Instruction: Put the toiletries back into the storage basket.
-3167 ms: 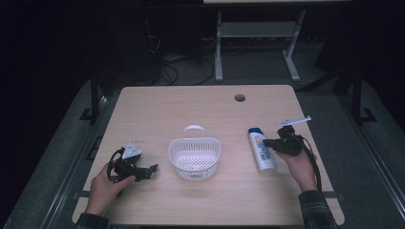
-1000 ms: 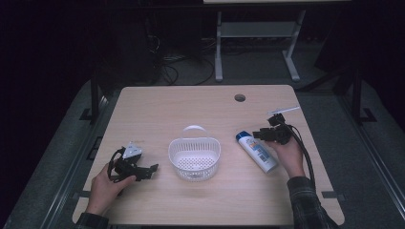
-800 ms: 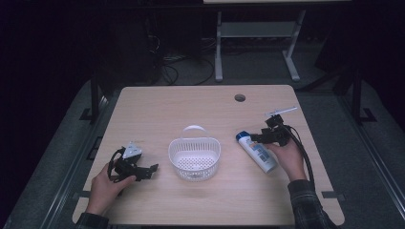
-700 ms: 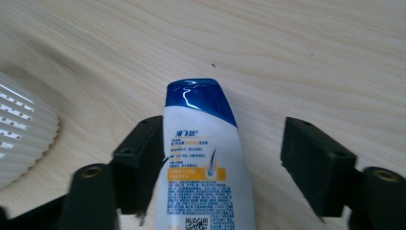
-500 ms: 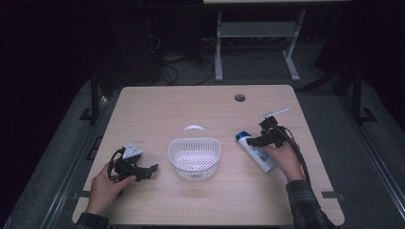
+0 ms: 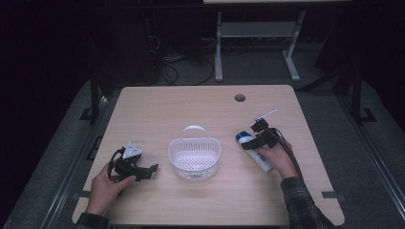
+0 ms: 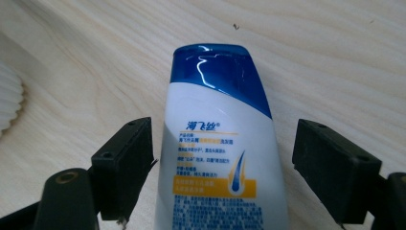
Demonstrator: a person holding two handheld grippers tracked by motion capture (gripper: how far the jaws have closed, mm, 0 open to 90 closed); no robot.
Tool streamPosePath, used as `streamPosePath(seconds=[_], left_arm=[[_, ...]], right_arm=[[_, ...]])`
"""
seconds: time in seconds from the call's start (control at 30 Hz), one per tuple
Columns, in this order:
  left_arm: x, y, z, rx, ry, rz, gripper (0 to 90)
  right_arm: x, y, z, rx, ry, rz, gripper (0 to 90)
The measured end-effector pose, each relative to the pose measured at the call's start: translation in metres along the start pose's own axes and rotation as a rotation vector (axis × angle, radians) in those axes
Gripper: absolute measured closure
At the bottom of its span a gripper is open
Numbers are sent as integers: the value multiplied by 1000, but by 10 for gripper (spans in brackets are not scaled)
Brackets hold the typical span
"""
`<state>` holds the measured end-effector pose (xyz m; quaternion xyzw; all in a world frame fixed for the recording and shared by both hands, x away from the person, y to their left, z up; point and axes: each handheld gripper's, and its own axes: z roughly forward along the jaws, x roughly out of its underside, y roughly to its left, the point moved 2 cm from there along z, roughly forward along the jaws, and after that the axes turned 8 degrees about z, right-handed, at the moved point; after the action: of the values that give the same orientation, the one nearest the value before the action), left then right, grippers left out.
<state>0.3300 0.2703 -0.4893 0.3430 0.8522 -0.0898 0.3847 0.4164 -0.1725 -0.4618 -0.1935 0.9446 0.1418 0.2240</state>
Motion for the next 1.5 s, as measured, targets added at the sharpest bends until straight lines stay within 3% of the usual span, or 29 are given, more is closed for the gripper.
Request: streamPosePath(seconds=[0.4,0.47,0.57,0.9,1.1,1.5], left_arm=[[0,0,0,0,0,0,129],[0,0,0,0,0,0,129],[0,0,0,0,0,0,129],[0,0,0,0,1,2,129],[0,0,0,0,0,0,129],[0,0,0,0,-1,-1,129]], right_arm=[[-2,2,13,23,48,-12,234],[-4,5,14,43,60,-49,295],[-6,8,15,62,72,-73,320],[-7,10,15,67,91,-87,336],[-7,8,14,55,84,-67,341],[-8,8,-7,20,-7,-42,344]])
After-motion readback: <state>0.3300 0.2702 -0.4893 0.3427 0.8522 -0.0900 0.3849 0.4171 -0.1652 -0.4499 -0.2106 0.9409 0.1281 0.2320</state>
